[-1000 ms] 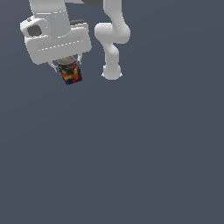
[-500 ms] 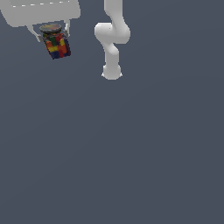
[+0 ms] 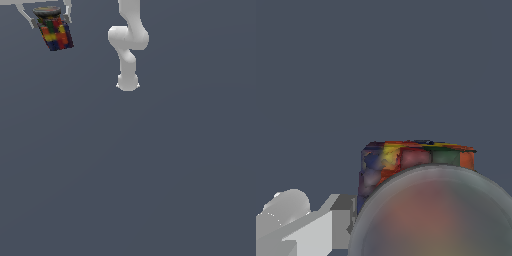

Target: Pick up the object and move it to a goal position.

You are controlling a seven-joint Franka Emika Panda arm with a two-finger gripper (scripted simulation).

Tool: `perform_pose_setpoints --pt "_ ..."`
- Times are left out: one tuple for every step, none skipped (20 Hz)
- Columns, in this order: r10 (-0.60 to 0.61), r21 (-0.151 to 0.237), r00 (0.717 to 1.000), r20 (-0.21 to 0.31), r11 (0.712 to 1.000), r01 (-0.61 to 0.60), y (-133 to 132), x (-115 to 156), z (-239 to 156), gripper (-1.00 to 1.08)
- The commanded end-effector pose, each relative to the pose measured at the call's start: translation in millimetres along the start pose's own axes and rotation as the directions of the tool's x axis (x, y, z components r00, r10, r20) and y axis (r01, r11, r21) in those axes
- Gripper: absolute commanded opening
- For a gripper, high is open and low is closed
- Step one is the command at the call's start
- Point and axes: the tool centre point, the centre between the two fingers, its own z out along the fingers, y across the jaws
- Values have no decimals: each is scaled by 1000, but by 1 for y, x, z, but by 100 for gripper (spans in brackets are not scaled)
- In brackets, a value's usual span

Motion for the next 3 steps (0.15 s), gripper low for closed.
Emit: perform_pose_setpoints --pt "0 -2 1000 -2 1000 0 1 -1 -6 -100" --pt "0 -2 1000 -2 1000 0 1 -1 -6 -100" --pt "0 -2 1000 -2 1000 0 1 -1 -6 -100"
